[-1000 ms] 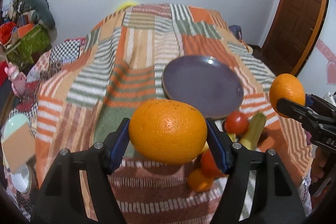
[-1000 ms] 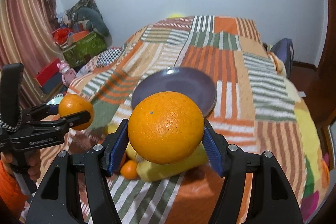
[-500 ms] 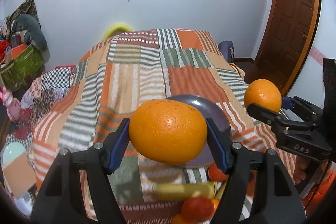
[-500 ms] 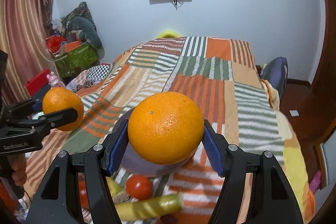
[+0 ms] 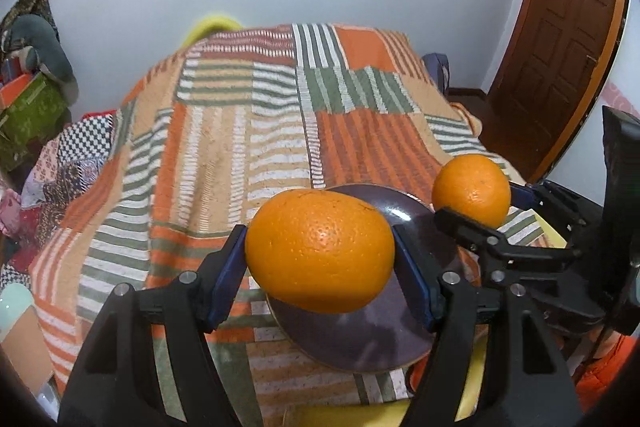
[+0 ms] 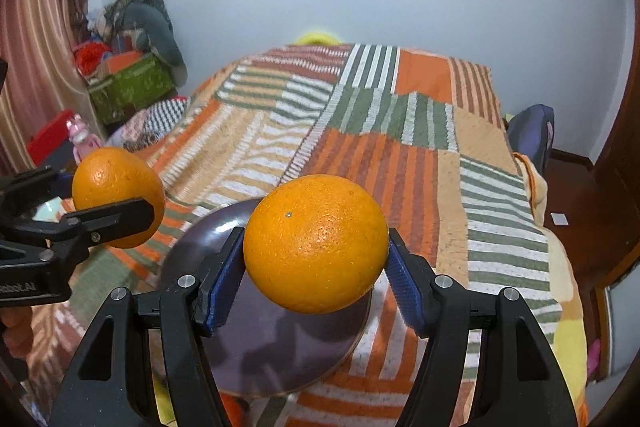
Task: Organize fruits
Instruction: 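Carry both oranges onto the purple plate and open both tools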
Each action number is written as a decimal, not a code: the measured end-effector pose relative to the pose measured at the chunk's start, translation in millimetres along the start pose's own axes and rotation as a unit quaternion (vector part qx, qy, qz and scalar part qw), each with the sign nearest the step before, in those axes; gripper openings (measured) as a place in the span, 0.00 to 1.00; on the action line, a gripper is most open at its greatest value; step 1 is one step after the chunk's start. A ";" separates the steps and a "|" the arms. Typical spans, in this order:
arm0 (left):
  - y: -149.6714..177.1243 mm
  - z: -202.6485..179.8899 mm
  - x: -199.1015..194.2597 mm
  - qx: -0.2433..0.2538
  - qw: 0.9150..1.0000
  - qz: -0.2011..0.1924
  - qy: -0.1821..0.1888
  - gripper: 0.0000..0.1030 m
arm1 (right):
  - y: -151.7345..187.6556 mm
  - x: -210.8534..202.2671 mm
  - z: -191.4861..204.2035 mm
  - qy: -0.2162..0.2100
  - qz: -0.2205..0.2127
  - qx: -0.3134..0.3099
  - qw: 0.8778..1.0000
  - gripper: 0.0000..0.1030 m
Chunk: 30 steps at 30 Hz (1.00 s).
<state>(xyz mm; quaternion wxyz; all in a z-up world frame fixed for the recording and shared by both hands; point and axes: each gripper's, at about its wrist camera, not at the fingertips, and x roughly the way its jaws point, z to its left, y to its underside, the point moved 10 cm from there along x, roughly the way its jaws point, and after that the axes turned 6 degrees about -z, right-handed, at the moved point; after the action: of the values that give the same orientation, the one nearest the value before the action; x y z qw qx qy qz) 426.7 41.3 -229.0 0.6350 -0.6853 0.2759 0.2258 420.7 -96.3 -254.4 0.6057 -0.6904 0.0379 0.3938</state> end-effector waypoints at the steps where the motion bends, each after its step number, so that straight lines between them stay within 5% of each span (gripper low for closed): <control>1: 1.1 0.9 6.2 0.002 1.000 0.005 -0.001 0.67 | 1.9 4.2 -0.2 -0.001 0.007 -0.002 1.000 0.62; 14: 22.1 11.1 81.8 0.006 0.997 0.080 0.000 0.67 | 24.0 52.7 -3.1 -0.019 0.081 -0.017 0.996 0.62; 26: 25.3 4.8 100.7 0.030 0.995 0.091 0.000 0.69 | 31.4 63.3 0.7 -0.018 0.095 -0.055 0.994 0.64; 30: 25.6 2.7 100.0 0.018 0.995 0.099 0.011 0.72 | 30.6 64.4 2.4 -0.026 0.102 -0.045 0.993 0.73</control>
<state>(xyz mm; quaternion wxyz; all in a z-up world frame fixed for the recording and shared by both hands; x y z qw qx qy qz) 484.4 33.8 -314.4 0.6185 -0.6456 0.3534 0.2753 447.6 -74.8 -316.9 0.5314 -0.6991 0.0742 0.4725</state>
